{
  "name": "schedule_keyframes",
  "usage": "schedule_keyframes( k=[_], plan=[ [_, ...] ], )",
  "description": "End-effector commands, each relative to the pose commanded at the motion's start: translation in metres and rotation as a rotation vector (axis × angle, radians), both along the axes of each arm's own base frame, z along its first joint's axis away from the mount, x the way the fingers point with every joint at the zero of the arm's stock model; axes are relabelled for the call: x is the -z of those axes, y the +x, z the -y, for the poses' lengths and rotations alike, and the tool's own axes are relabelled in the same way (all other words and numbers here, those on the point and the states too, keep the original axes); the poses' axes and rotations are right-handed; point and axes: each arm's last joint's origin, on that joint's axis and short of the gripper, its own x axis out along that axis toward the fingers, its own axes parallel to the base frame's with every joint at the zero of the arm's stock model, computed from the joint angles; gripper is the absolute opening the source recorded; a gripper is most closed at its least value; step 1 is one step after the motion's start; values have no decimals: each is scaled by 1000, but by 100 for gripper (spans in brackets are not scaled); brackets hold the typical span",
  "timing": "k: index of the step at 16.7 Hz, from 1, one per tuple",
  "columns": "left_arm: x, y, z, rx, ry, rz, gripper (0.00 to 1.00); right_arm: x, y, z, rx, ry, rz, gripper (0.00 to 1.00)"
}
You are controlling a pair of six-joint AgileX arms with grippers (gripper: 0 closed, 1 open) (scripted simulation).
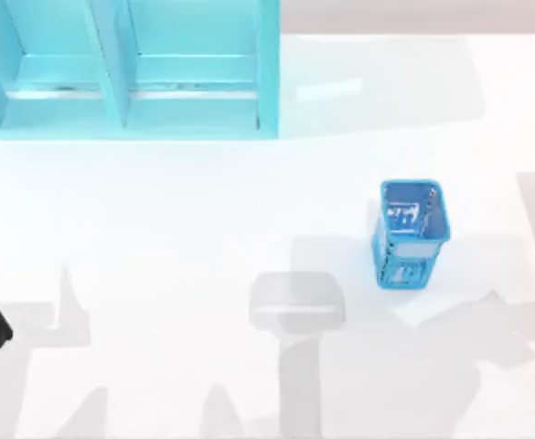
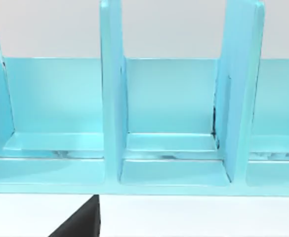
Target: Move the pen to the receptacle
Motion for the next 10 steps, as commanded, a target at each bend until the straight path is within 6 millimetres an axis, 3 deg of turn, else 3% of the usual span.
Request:
schedule_keyframes(
  k=[3,8,10],
  plan=[
    [0,0,0,0,0,0,100,-13,-18,8,66,-60,-34,0],
    [0,0,0,0,0,0,100,-10,-16,7,63,-57,-39,0],
    [0,0,0,0,0,0,100,0,-13,6,59,-55,-44,0]
  ],
)
